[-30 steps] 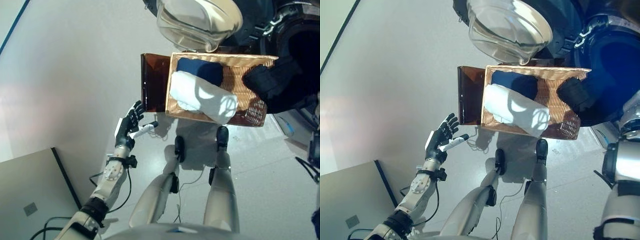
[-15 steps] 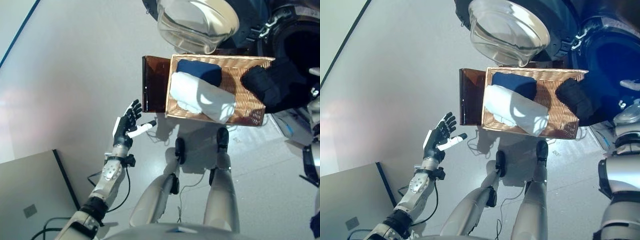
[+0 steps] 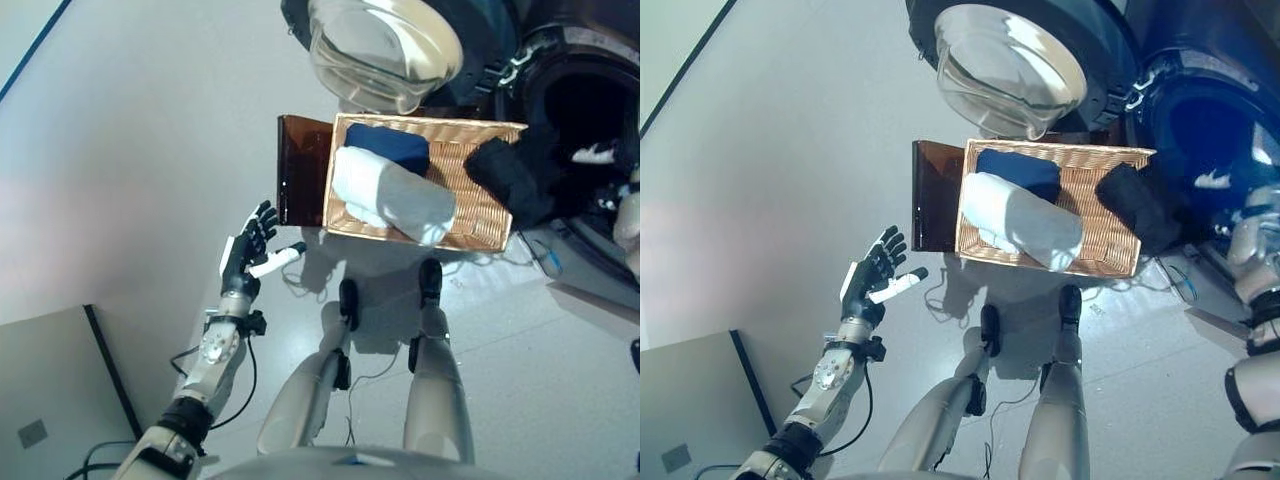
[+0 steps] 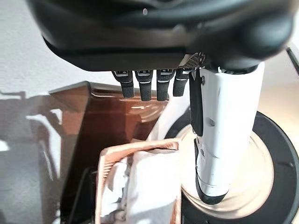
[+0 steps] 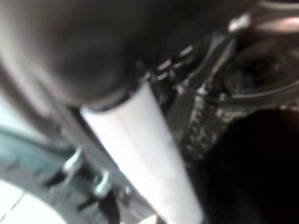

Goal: Pick up the clothes and place them into the washing machine

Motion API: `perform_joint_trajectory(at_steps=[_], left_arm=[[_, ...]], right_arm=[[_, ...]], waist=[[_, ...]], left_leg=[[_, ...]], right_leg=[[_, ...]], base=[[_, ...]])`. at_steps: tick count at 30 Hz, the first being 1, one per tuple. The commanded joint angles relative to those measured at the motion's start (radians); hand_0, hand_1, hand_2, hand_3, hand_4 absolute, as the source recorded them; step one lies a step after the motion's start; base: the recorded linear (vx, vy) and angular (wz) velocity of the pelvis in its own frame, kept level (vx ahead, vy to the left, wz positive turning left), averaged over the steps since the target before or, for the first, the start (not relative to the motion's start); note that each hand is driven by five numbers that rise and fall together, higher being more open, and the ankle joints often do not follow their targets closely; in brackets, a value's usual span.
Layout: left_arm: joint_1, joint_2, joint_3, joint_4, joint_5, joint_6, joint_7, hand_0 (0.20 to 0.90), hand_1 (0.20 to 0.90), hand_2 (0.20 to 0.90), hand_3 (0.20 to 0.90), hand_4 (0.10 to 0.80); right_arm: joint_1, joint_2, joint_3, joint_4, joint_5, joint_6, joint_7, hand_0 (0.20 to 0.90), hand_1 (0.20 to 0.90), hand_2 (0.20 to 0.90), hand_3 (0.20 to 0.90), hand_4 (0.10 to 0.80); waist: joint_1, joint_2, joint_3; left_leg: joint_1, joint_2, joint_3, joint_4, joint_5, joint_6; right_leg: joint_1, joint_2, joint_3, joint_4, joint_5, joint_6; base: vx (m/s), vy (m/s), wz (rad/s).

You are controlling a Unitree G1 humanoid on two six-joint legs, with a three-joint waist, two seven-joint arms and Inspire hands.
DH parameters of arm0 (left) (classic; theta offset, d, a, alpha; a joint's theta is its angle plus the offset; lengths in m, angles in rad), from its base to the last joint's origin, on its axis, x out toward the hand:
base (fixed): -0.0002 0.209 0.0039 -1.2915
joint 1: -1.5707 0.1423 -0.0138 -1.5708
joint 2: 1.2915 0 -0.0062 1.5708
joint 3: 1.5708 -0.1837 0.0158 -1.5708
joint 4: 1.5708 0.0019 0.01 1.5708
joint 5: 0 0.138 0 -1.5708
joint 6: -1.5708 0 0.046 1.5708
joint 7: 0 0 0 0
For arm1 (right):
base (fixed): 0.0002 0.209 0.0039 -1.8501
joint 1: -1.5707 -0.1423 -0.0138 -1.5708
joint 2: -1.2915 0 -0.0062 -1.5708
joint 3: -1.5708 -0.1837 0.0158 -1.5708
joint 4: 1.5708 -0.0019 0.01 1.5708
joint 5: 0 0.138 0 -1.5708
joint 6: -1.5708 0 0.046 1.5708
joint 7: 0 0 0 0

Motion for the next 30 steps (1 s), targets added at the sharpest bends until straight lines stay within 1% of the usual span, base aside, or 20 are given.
perform_joint_trajectory(at_steps=[1, 3, 4, 8, 10, 11, 12, 13, 14, 15, 18, 21, 22, 23, 30], left_arm=[[0.006, 0.043, 0.040, 0.005, 0.017, -0.091, 0.015, 0.900, 0.900, 0.900, 0.900, 0.800], [0.002, 0.039, 0.041, 0.016, 0.019, -0.090, 0.018, 0.900, 0.900, 0.900, 0.900, 0.800], [-0.011, 0.034, 0.039, 0.025, 0.025, -0.089, 0.024, 0.900, 0.900, 0.900, 0.900, 0.800], [-0.029, 0.028, 0.040, 0.032, 0.036, -0.090, 0.038, 0.900, 0.900, 0.900, 0.900, 0.800], [-0.033, 0.025, 0.038, 0.030, 0.036, -0.090, 0.040, 0.900, 0.900, 0.900, 0.900, 0.800], [-0.039, 0.019, 0.034, 0.033, 0.040, -0.089, 0.047, 0.900, 0.900, 0.900, 0.900, 0.800], [-0.042, 0.014, 0.035, 0.039, 0.046, -0.087, 0.051, 0.900, 0.900, 0.900, 0.900, 0.800], [-0.042, 0.014, 0.035, 0.039, 0.046, -0.087, 0.051, 0.900, 0.900, 0.900, 0.900, 0.800], [-0.040, 0.010, 0.034, 0.039, 0.051, -0.090, 0.054, 0.900, 0.900, 0.900, 0.900, 0.800], [-0.040, 0.011, 0.034, 0.039, 0.051, -0.090, 0.054, 0.900, 0.900, 0.900, 0.900, 0.800], [-0.038, 0.000, 0.038, 0.044, 0.055, -0.088, 0.059, 0.900, 0.900, 0.900, 0.900, 0.800], [-0.035, -0.001, 0.043, 0.043, 0.060, -0.089, 0.062, 0.900, 0.900, 0.900, 0.900, 0.800], [-0.039, -0.001, 0.046, 0.044, 0.065, -0.087, 0.066, 0.900, 0.900, 0.900, 0.900, 0.800], [-0.040, -0.001, 0.048, 0.041, 0.067, -0.087, 0.068, 0.900, 0.900, 0.900, 0.900, 0.800], [-0.037, 0.008, 0.052, 0.005, 0.076, -0.088, 0.072, 0.900, 0.900, 0.900, 0.900, 0.800]], right_arm=[[-0.031, -0.070, 0.043, -0.082, -0.036, -0.027, -0.047, 0.900, 0.900, 0.900, 0.900, 0.800], [-0.010, -0.054, 0.044, -0.074, -0.045, -0.025, -0.039, 0.900, 0.900, 0.900, 0.900, 0.800], [0.007, -0.009, 0.043, -0.034, -0.042, -0.025, -0.033, 0.900, 0.900, 0.900, 0.900, 0.800], [0.027, 0.083, 0.044, 0.019, -0.021, -0.027, -0.020, 0.900, 0.900, 0.900, 0.900, 0.800], [0.034, 0.101, 0.047, 0.023, -0.020, -0.027, -0.020, 0.900, 0.900, 0.900, 0.900, 0.800], [0.042, 0.146, 0.057, 0.061, -0.021, -0.024, -0.016, 0.900, 0.900, 0.900, 0.900, 0.800], [0.049, 0.167, 0.058, 0.080, -0.022, -0.024, -0.016, 0.900, 0.900, 0.900, 0.900, 0.800], [0.049, 0.167, 0.058, 0.080, -0.023, -0.024, -0.016, 0.900, 0.900, 0.900, 0.900, 0.800], [0.060, 0.200, 0.056, 0.100, -0.022, -0.019, -0.015, 0.900, 0.900, 0.900, 0.900, 0.800], [0.060, 0.201, 0.056, 0.100, -0.022, -0.019, -0.016, 0.900, 0.900, 0.900, 0.900, 0.800], [0.104, 0.266, 0.044, 0.138, -0.021, -0.012, -0.014, 0.900, 0.900, 0.900, 0.900, 0.800], [0.125, 0.287, 0.034, 0.142, -0.019, -0.010, -0.012, 0.900, 0.900, 0.900, 0.900, 0.800], [0.136, 0.311, 0.038, 0.152, -0.022, -0.004, -0.007, 0.900, 0.900, 0.900, 0.900, 0.800], [0.140, 0.317, 0.037, 0.155, -0.023, -0.002, -0.006, 0.900, 0.900, 0.900, 0.900, 0.800], [0.126, 0.327, 0.031, 0.201, -0.017, 0.022, -0.019, 0.900, 0.900, 0.900, 0.900, 0.800]], waist=[[0.005, -0.125, -0.096], [0.004, -0.129, -0.095], [0.005, -0.130, -0.092], [0.011, -0.130, -0.084], [0.011, -0.129, -0.082], [0.014, -0.124, -0.079], [0.015, -0.122, -0.077], [0.015, -0.122, -0.077], [0.017, -0.120, -0.078], [0.017, -0.121, -0.078], [0.021, -0.122, -0.083], [0.023, -0.125, -0.085], [0.024, -0.129, -0.086], [0.024, -0.130, -0.085], [0.030, -0.126, -0.074]], left_leg=[[0.069, -0.005, 0.036, -0.008, -0.049, -0.114], [0.074, -0.004, 0.037, -0.008, -0.051, -0.113], [0.078, -0.004, 0.037, -0.008, -0.051, -0.110], [0.075, -0.003, 0.038, -0.008, -0.046, -0.108], [0.074, -0.003, 0.039, -0.008, -0.046, -0.108], [0.075, -0.003, 0.039, -0.008, -0.045, -0.107], [0.075, -0.004, 0.039, -0.008, -0.044, -0.107], [0.075, -0.004, 0.039, -0.008, -0.044, -0.107], [0.077, -0.003, 0.038, -0.008, -0.044, -0.106], [0.077, -0.003, 0.038, -0.008, -0.044, -0.106], [0.082, -0.004, 0.032, -0.008, -0.046, -0.103], [0.085, -0.004, 0.031, -0.008, -0.047, -0.103], [0.086, -0.004, 0.031, -0.008, -0.048, -0.103], [0.086, -0.004, 0.031, -0.008, -0.048, -0.102], [0.069, -0.008, 0.027, -0.008, -0.040, -0.103]], right_leg=[[0.079, -0.014, -0.001, 0.048, -0.080, 0.021], [0.085, -0.013, 0.001, 0.045, -0.080, 0.021], [0.091, -0.012, 0.001, 0.038, -0.078, 0.020], [0.091, -0.012, 0.003, 0.030, -0.073, 0.019], [0.091, -0.012, 0.004, 0.030, -0.073, 0.019], [0.094, -0.013, 0.003, 0.028, -0.072, 0.019], [0.095, -0.013, 0.002, 0.028, -0.073, 0.019], [0.096, -0.013, 0.002, 0.028, -0.073, 0.019], [0.098, -0.013, 0.001, 0.027, -0.073, 0.017], [0.098, -0.013, 0.001, 0.027, -0.073, 0.017], [0.106, -0.013, -0.006, 0.027, -0.074, 0.015], [0.111, -0.013, -0.009, 0.024, -0.074, 0.016], [0.112, -0.013, -0.010, 0.023, -0.073, 0.015], [0.111, -0.013, -0.009, 0.022, -0.073, 0.015], [0.102, -0.018, -0.013, 0.013, -0.064, 0.017]], base=[[-0.003, -0.006, -0.07], [-0.008, -0.004, -0.07], [-0.021, -0.009, -0.04], [-0.007, -0.003, -0.01], [0.000, 0.000, 0.00], [0.000, 0.000, 0.00], [0.000, 0.000, 0.00], [0.000, 0.000, 0.00], [0.000, 0.000, 0.00], [0.000, 0.000, 0.00], [0.014, 0.000, 0.03], [0.000, 0.000, 0.00], [0.000, 0.000, 0.00], [0.000, 0.000, 0.00], [-0.004, 0.001, 0.02]])
